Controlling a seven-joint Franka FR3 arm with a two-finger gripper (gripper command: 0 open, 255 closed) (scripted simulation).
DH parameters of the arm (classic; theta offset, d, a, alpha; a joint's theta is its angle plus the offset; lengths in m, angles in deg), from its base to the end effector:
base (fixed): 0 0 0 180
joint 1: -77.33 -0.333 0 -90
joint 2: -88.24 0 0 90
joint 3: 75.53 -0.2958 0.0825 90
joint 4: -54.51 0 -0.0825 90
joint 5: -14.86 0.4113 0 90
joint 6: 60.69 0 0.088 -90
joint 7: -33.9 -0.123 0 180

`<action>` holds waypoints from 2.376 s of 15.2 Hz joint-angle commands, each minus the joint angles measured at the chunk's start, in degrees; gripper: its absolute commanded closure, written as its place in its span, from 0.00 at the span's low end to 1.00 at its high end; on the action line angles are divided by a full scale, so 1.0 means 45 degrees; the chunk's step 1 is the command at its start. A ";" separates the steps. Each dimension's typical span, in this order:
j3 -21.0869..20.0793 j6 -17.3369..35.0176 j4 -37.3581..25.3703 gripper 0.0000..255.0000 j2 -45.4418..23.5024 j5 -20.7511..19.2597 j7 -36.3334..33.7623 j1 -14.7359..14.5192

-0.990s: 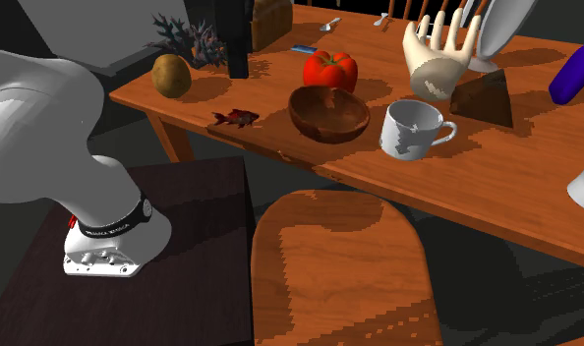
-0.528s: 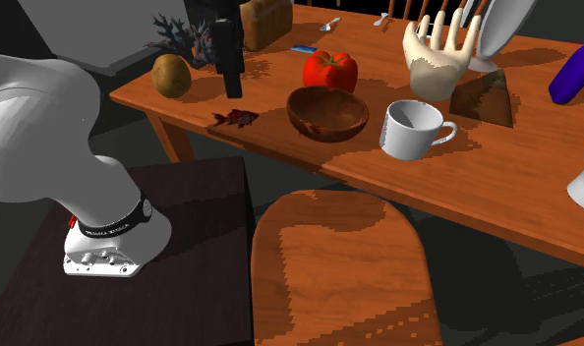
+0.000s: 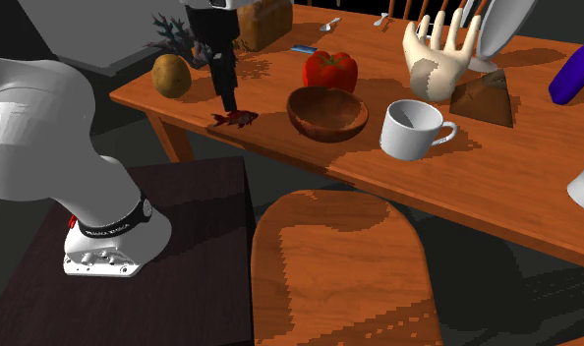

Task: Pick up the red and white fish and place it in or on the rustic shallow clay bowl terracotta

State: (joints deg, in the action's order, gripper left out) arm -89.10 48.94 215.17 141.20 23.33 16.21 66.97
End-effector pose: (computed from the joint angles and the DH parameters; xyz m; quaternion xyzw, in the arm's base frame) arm 0.2985 0.1285 0.4034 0.9995 -0.0148 0.0192 0.0193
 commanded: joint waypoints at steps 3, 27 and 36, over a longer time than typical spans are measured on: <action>-0.0926 0.1453 0.0796 0.00 -0.0334 0.0902 -0.0701 -0.0751; -0.1243 0.3172 0.1722 1.00 -0.1143 0.1188 -0.0682 -0.0812; -0.0878 0.1418 0.0693 1.00 -0.0400 0.0847 -0.0650 -0.0686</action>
State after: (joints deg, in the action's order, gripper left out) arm -93.32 56.19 218.90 139.17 27.40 13.16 63.71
